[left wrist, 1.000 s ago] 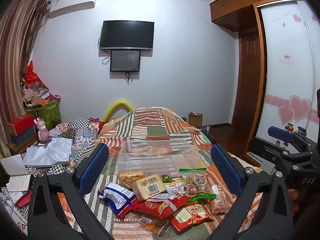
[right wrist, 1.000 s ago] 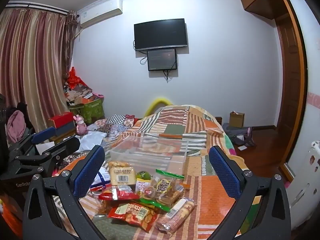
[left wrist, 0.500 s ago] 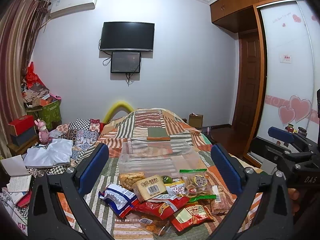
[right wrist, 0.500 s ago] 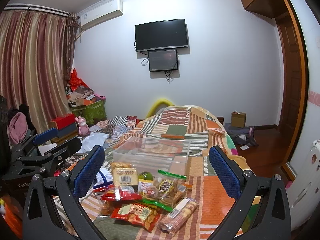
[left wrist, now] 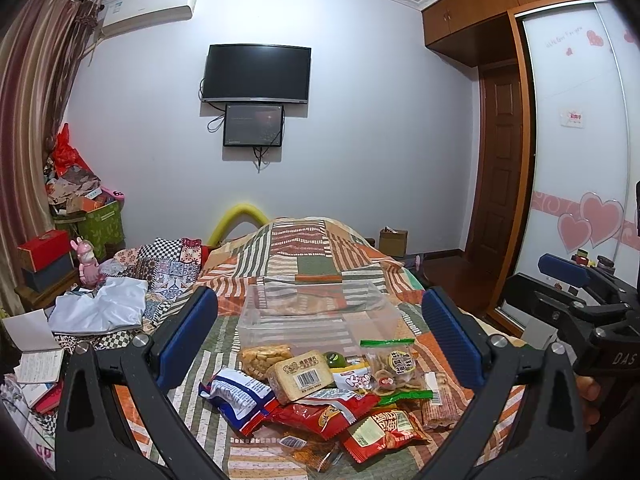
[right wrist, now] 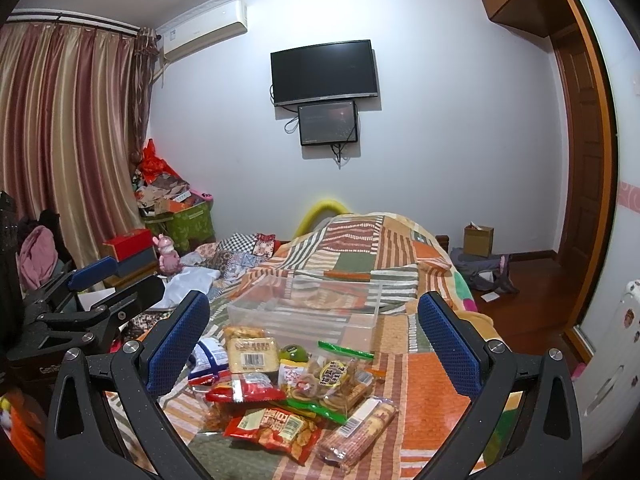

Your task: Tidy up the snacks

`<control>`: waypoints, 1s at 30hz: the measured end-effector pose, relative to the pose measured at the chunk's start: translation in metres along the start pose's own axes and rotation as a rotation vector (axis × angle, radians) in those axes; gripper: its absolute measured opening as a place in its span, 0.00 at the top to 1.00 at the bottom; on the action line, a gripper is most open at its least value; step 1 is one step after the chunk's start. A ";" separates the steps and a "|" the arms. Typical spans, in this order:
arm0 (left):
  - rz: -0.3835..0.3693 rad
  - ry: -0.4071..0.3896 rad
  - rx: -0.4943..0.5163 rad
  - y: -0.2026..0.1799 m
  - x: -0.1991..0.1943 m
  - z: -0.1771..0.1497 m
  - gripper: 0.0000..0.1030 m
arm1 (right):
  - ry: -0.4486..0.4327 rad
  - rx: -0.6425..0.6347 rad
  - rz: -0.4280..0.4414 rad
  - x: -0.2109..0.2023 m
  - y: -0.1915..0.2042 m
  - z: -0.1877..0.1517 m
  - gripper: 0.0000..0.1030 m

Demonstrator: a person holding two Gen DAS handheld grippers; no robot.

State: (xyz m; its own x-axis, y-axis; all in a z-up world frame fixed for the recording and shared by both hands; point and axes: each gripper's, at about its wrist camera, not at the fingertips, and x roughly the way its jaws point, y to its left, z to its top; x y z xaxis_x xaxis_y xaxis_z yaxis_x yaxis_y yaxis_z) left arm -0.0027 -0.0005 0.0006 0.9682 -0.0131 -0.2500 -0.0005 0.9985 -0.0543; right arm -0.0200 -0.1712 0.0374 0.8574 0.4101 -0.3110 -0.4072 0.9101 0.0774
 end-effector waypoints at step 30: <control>-0.007 -0.008 -0.003 -0.001 -0.007 0.003 0.00 | -0.003 0.001 0.008 -0.003 0.003 0.001 0.00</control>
State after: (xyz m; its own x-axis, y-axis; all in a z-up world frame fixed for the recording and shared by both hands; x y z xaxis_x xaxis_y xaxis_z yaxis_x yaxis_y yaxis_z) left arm -0.0082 -0.0016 0.0053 0.9701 -0.0192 -0.2419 0.0050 0.9982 -0.0592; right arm -0.0234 -0.1698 0.0397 0.8550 0.4180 -0.3072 -0.4140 0.9066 0.0813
